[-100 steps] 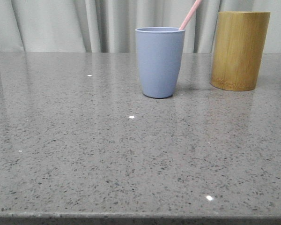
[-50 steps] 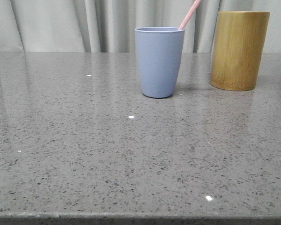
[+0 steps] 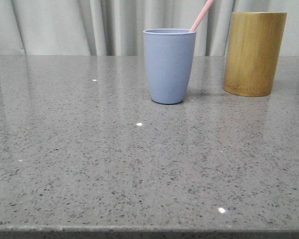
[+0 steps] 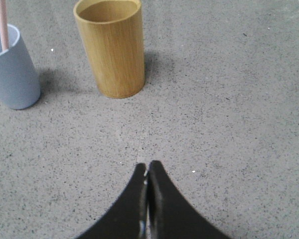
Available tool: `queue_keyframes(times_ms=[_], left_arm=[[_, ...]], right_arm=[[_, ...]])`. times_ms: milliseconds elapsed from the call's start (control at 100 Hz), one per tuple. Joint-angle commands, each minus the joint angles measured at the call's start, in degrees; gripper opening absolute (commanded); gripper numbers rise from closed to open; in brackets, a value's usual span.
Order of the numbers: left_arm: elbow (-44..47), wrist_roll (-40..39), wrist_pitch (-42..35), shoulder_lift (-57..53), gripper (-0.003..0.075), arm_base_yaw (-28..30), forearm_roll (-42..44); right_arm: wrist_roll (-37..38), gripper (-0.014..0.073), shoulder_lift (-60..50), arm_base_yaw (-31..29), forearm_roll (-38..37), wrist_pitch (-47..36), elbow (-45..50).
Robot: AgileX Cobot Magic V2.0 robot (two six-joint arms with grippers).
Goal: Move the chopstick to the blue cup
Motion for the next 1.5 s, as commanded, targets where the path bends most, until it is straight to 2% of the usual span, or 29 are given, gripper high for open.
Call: queue_keyframes(times_ms=[0,160,210,340,630,770,1210,1490], left_arm=[[0.61,-0.44,-4.49,-1.94,-0.0019,-0.56,-0.61],[0.61,-0.44,-4.49,-1.94,-0.0019,-0.56,-0.61],[0.61,-0.44,-4.49,-1.94,-0.0019,-0.56,-0.61],[0.61,-0.44,-4.49,-1.94,-0.0019,-0.56,-0.61],[0.61,-0.44,-4.49,-1.94,-0.0019,-0.56,-0.61],[0.61,-0.44,-4.49,-1.94,-0.0019,-0.56,-0.61],[0.61,-0.44,-4.49,-1.94,-0.0019,-0.56,-0.61],[0.61,-0.44,-4.49,-1.94,-0.0019,-0.56,-0.61]], right_arm=[[-3.76,-0.0068,-0.98,-0.47,-0.75,-6.74,0.29],[-16.27,-0.0068,-6.02,-0.47,6.02,-17.63,8.16],[-18.14,-0.0068,-7.77,-0.50,6.71,-20.15,10.46],[-18.08,-0.0068,-14.39,-2.32,7.21,-23.85,16.61],[-17.96,-0.0068,-29.59,-13.06,7.78,-24.46,25.58],[-17.90,-0.0068,-29.15,-16.12,8.04,-29.45,29.62],[-16.39,-0.0068,-29.15,-16.49,8.04,-45.61,41.56],[-16.05,-0.0068,-29.15,-16.31,8.04,-43.43,41.42]])
